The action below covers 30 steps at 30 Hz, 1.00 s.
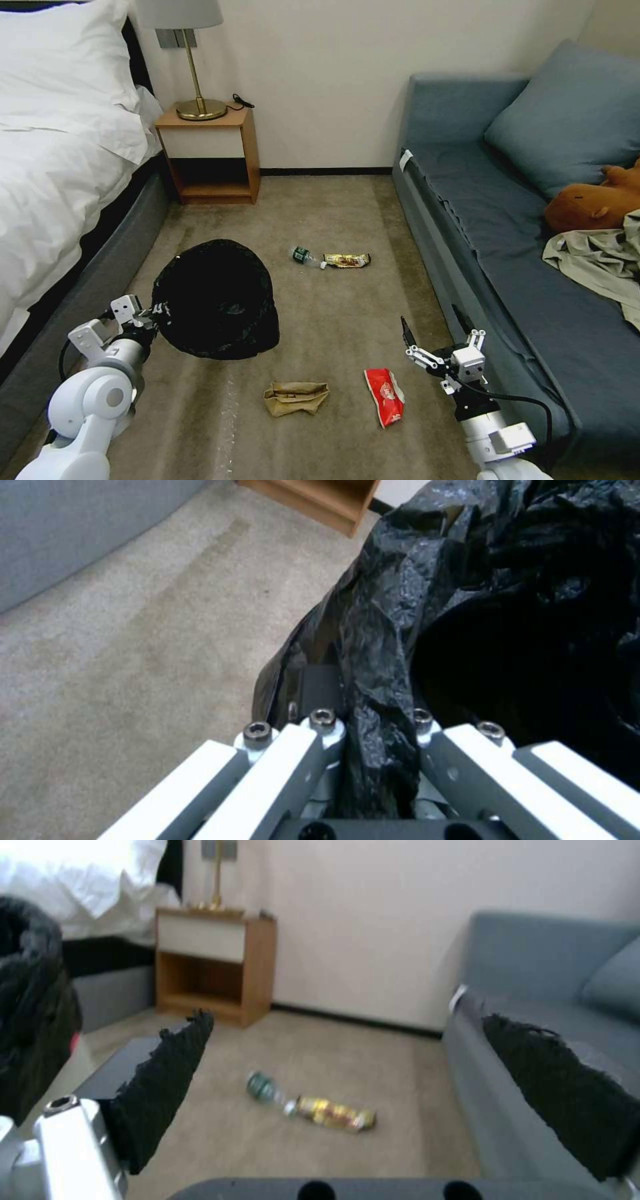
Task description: Pick up the trash bin, then pick up the garbage on the floor and place it into the trash bin.
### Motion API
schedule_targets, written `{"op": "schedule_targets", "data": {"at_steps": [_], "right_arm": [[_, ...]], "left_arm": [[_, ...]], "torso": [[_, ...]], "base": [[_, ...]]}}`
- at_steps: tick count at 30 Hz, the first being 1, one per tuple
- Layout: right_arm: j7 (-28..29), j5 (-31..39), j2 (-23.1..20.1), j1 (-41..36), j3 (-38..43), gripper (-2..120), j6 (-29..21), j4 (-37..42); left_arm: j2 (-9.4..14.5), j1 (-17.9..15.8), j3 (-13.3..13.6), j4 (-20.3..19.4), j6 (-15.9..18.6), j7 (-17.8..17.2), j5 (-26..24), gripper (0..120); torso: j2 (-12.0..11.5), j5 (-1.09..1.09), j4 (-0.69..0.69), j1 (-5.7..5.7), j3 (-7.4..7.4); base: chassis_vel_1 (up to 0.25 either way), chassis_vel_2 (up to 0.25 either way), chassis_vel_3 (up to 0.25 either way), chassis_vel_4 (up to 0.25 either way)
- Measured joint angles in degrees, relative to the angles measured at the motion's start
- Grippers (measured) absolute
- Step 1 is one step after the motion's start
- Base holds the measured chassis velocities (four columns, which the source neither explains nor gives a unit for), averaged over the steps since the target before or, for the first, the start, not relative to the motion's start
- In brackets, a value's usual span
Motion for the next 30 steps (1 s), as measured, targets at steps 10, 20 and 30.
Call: {"op": "schedule_targets", "data": {"at_steps": [10,20,30], "right_arm": [[15.33,22.67,-20.08,7.03,-9.56,100,-16.47,-1.52],[21.54,43.02,-34.63,26.41,-25.64,100,-24.72,-12.80],[18.40,47.38,-36.49,36.41,-36.35,100,-33.69,-21.13]], "left_arm": [[-0.20,-0.09,0.50,-0.67,-0.68,-0.03,0.63,3],[-0.89,1.05,0.20,-1.37,-0.83,-0.03,1.23,3],[-0.65,0.66,-0.12,-0.61,-0.87,0.23,1.30,3]], "torso": [[0.00,-0.01,0.00,0.00,0.00],[0.00,-0.01,0.00,0.01,0.01],[0.00,0.00,0.00,0.00,0.01]], "base": [[0.000,0.000,0.000,0.000],[0.000,0.000,0.000,0.000],[0.000,0.000,0.000,0.000]]}}
